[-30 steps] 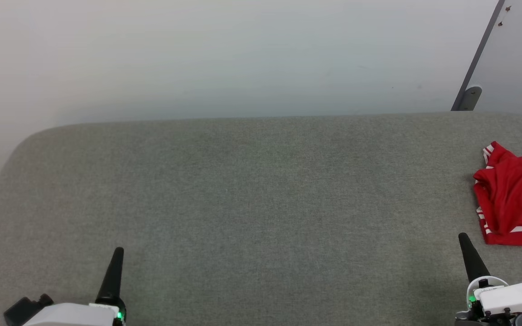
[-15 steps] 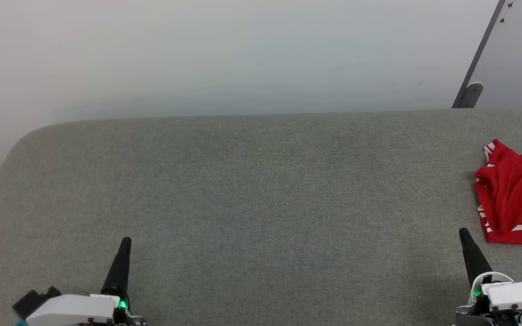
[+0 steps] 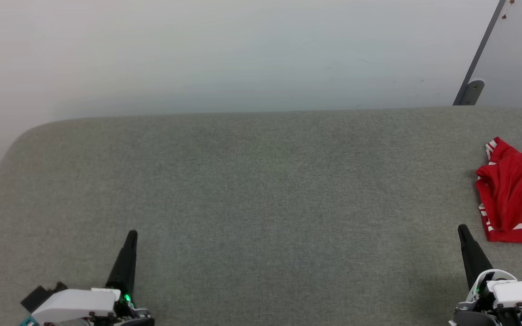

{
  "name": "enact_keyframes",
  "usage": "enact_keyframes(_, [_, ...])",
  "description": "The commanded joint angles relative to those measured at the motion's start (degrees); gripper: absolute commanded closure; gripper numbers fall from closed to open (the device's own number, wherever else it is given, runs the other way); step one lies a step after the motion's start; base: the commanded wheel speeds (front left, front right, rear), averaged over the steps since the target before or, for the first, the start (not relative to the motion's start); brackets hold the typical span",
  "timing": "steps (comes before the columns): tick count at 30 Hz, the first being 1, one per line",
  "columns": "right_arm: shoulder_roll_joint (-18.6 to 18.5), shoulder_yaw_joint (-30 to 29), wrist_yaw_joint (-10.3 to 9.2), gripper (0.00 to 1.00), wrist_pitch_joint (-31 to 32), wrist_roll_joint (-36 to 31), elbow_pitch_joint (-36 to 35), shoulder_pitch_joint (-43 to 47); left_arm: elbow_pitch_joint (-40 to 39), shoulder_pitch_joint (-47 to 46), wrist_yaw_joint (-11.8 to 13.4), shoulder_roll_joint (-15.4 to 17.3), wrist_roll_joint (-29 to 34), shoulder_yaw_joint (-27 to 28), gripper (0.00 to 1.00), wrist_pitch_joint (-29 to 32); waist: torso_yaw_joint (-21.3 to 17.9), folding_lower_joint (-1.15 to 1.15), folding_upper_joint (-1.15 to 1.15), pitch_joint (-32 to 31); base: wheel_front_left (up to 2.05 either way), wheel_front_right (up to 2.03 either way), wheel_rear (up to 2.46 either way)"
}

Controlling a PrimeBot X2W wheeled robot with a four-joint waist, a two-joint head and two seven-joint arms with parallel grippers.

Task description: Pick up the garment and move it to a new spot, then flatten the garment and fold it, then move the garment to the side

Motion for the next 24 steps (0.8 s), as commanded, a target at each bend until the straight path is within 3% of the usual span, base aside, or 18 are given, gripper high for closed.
enact_keyframes(1, [0.09,-0.47,-0.07,1.00,0.28,1.08,-0.33,-0.89,-0.01,-0.81,-0.18,-0.15,-0.96,0.22,1.00,0.34,0.00,0.00,0.00,0.04,0.00,0.00,0.00])
enact_keyframes(15, [1.00,-1.16,-0.07,1.00,1.63,6.07,-0.85,-1.14,0.38,-2.01,-0.20,-1.40,-4.90,0.45,1.00,1.75,0.02,0.00,0.00,0.57,0.00,0.00,0.00])
enact_keyframes(24, [0.93,-1.10,-0.07,1.00,1.62,5.80,-0.78,-0.78,0.36,-1.97,-0.20,-1.29,-4.74,0.43,1.00,1.69,0.02,0.00,0.00,0.57,0.00,0.00,0.00])
